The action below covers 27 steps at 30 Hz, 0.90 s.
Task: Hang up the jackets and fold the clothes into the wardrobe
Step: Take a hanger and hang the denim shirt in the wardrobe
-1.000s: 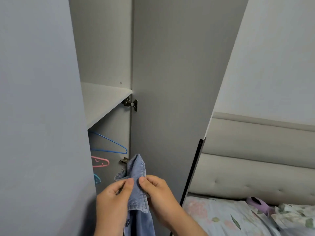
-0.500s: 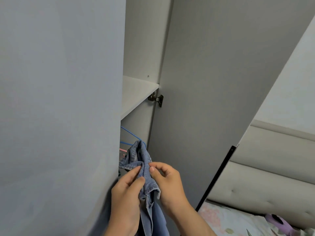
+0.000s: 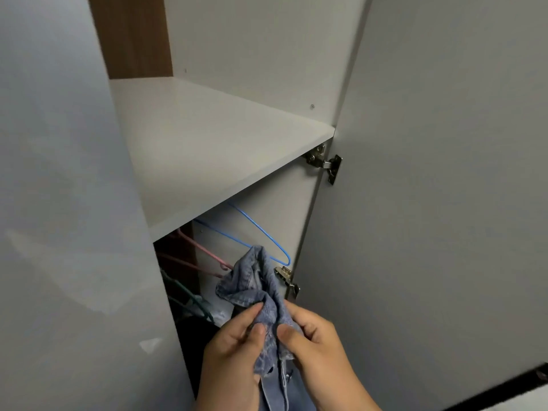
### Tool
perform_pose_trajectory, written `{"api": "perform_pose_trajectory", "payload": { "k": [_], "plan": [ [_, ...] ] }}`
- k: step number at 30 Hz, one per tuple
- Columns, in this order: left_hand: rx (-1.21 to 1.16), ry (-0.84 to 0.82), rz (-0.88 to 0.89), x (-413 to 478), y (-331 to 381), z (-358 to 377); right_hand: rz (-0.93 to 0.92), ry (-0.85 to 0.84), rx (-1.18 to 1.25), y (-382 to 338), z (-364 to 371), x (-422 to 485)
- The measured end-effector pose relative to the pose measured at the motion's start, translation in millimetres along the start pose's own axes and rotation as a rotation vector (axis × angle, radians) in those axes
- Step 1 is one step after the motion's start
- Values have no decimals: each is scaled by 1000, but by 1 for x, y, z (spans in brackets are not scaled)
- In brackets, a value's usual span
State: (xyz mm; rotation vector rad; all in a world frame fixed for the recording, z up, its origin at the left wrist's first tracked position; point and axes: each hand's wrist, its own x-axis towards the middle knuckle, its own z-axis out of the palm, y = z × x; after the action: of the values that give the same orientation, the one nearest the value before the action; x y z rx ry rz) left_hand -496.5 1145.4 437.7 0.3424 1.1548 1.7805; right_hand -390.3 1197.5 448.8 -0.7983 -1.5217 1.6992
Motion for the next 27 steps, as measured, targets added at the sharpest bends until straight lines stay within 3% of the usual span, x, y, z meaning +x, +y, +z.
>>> {"api": "perform_pose_trajectory", "payload": {
  "k": [10,19,24,27],
  "plan": [
    [35,35,78,23,-24,-5,8,207,-93,27,-13,23],
    [173,-25,412,46,-86,-42,-117,327,-3,110,-16,26],
    [-26,-106,504,45,-138,-61,-260,263,118,168,-24,18],
    [24,-40,527,38,-176,-76,-307,133,144,199,-36,4]
  ]
}}
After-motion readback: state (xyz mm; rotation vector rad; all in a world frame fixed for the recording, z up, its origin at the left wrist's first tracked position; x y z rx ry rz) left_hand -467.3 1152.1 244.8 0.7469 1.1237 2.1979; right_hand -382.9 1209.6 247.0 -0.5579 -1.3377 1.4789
